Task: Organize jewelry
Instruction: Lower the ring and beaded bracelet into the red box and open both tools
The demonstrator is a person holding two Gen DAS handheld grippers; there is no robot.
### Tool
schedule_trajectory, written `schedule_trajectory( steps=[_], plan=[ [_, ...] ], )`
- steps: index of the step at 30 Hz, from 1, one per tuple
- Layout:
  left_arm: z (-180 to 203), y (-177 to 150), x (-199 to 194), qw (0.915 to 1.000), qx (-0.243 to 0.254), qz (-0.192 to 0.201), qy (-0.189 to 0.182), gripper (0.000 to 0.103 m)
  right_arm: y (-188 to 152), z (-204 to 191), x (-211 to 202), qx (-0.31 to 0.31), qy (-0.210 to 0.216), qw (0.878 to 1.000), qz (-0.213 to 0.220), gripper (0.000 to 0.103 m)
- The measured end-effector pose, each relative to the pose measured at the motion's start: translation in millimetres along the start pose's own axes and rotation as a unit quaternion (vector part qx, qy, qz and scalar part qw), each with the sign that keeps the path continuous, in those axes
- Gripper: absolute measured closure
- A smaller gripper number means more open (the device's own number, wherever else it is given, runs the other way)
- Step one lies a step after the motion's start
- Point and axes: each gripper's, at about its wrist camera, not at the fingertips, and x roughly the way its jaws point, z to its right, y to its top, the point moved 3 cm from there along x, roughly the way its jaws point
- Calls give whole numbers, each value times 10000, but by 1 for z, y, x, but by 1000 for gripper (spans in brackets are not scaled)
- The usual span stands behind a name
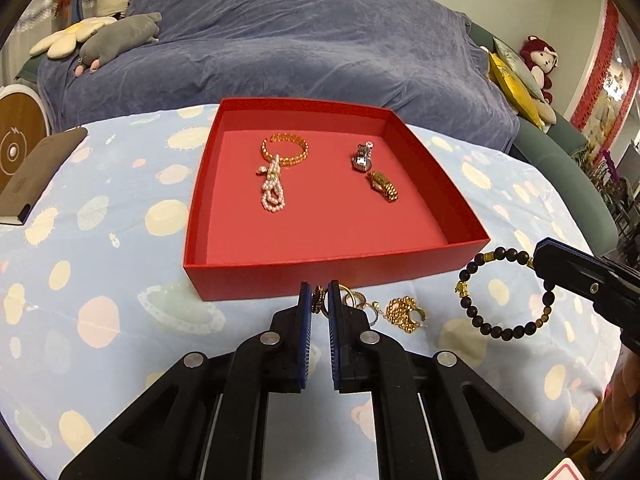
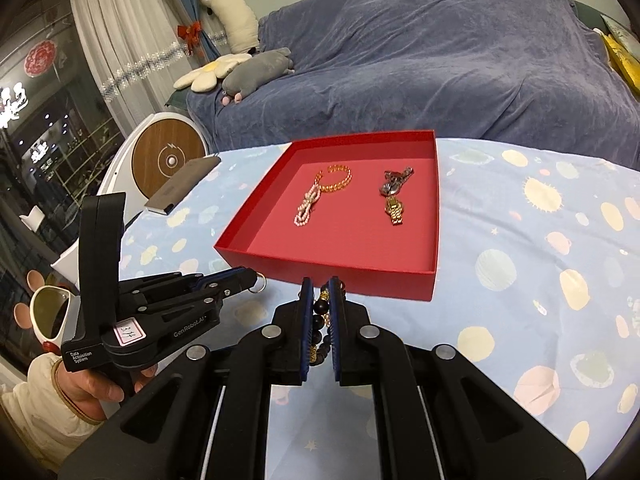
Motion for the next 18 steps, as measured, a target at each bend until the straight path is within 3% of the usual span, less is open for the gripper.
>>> schedule_trajectory(
  steps=[7,10,18],
  plan=[
    [0,48,-11,9991,61,419,38,97,52,-6,-7,-167,-15,9984,545,96],
    [0,63,2,9994,70,352,18,97,69,-7,7,-162,-41,9979,619,96],
    [-9,66,60,9998,75,-51,167,97,62,2,76,-29,17,9999,104,96]
  ],
)
